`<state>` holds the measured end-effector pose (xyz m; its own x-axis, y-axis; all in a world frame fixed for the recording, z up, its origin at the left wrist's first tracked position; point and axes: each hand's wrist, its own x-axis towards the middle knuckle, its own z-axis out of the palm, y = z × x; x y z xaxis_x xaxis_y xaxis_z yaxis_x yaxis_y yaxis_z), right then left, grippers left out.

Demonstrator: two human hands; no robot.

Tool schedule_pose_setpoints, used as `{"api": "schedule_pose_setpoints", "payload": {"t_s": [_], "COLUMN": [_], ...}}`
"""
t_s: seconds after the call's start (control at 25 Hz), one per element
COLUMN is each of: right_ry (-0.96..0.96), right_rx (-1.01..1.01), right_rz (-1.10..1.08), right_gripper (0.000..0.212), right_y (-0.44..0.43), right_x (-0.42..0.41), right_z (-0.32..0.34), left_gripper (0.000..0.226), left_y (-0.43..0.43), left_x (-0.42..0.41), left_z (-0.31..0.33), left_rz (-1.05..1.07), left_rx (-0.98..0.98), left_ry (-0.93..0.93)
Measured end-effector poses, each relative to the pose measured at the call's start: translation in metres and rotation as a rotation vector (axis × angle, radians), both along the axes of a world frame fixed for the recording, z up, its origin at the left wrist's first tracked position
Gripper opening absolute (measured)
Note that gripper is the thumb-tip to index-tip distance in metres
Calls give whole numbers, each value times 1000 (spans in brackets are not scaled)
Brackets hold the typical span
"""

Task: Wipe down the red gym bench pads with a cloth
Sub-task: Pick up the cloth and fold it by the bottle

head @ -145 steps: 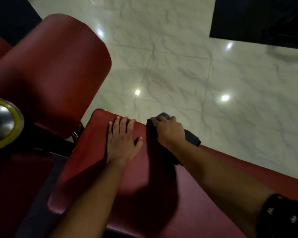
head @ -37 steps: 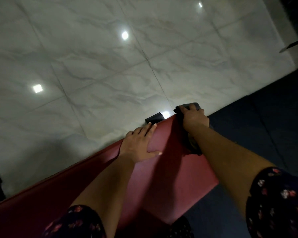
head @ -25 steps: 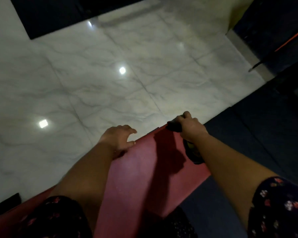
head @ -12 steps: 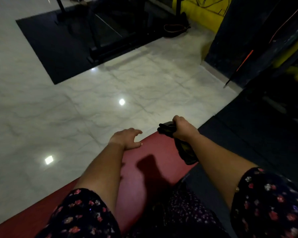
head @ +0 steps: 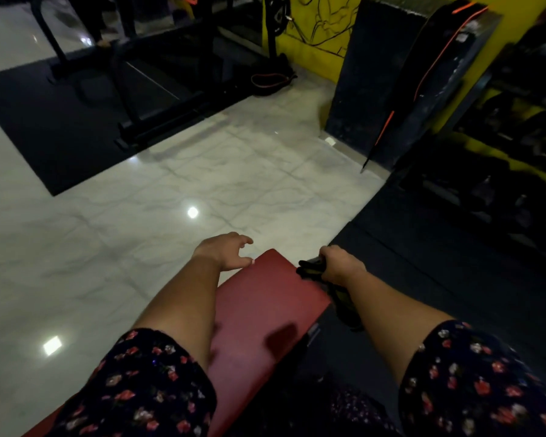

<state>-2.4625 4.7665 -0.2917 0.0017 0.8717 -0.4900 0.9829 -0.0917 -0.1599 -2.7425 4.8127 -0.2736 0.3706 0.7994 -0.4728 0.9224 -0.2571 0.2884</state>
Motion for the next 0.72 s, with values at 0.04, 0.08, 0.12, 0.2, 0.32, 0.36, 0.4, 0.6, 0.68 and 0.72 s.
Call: {"api": "schedule_pose_setpoints", "payload": {"t_s": [0.04, 0.08, 0.12, 0.2, 0.32, 0.36, 0.4, 0.6, 0.68, 0.72], "right_ry": [2, 14, 27, 37, 28, 18, 1, -60, -84, -98], "right_rx": [7, 16, 23, 28, 21, 20, 24, 24, 42, 51], "right_rz": [-18, -41, -63, -86, -125, -132, -138, -151, -146, -133], "right_gripper": [34, 33, 31, 24, 25, 28, 30, 26, 26, 26], "right_y": [5, 12, 19, 35, 58, 65, 74, 119, 139, 148], "right_x": [11, 25, 42, 82, 162, 188, 219, 351, 385, 395], "right_z": [3, 6, 9, 13, 15, 16, 18, 26, 24, 23], "left_gripper": [64, 63, 63, 63, 62, 62, 62, 61, 60, 59], "left_y": [8, 17, 27, 48, 80, 88, 99, 150, 172, 180], "left_x": [13, 31, 52, 98, 176, 200, 230, 376, 418, 431], "left_z": [1, 1, 1, 3, -4, -8, -13, -19, -18, -16], "left_rz": [-15, -40, -73, -139, -178, -178, -183, -240, -245, -259], "left_rx": [0, -4, -8, -13, 0, -3, -7, -46, -34, -24], "left_ry": [-4, -5, -2, 13, 17, 18, 14, -33, -91, -101]}}
